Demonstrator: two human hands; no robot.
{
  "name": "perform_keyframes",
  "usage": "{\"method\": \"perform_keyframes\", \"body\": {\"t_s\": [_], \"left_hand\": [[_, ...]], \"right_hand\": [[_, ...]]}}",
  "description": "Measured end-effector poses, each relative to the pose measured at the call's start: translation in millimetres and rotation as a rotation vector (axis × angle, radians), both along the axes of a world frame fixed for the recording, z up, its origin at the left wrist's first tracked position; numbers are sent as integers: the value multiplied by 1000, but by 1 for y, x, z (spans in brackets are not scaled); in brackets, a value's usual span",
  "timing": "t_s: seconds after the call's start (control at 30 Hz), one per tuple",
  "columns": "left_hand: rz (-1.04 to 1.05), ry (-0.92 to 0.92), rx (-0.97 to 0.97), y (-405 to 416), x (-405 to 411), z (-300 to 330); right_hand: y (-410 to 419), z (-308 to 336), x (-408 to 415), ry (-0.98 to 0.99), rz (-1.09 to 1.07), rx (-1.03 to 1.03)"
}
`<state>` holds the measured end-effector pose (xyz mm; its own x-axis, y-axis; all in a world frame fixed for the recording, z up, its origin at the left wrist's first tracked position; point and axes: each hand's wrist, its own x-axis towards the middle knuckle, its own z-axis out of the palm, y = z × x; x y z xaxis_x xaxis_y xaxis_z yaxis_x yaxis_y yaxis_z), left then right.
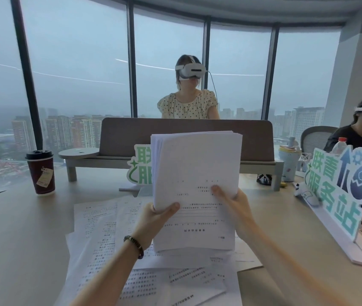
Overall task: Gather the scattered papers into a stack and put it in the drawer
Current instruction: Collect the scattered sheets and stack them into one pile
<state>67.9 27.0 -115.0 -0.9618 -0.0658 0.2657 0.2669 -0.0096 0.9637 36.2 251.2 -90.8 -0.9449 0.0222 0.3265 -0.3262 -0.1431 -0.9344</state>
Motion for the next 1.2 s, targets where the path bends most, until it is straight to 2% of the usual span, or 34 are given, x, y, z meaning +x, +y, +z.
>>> {"method": "perform_keyframes", "body": {"t_s": [0.37, 0.57, 0.7, 0.87, 1.03, 1.1, 1.2], "left_hand": [[82, 1, -198, 0, -7, -1], [91, 21, -210, 1, -6, -4], [110, 25, -265, -1, -7, -2], [135, -7, -201, -5, -6, 11], [19, -239, -19, -19, -11, 10], [43, -337, 3, -29, -14, 10], [106, -451, -42, -43, -24, 4]], "right_hand": [[-2, -26, -7, 58, -68, 122], [4, -49, 8, 104, -34, 184], [3, -40, 2, 92, -84, 276], [6, -23, 0, 30, -32, 361], [14, -15, -6, -139, -80, 467], [23, -21, -15, -179, -204, 626], [42, -36, -29, -220, -317, 1079]]}}
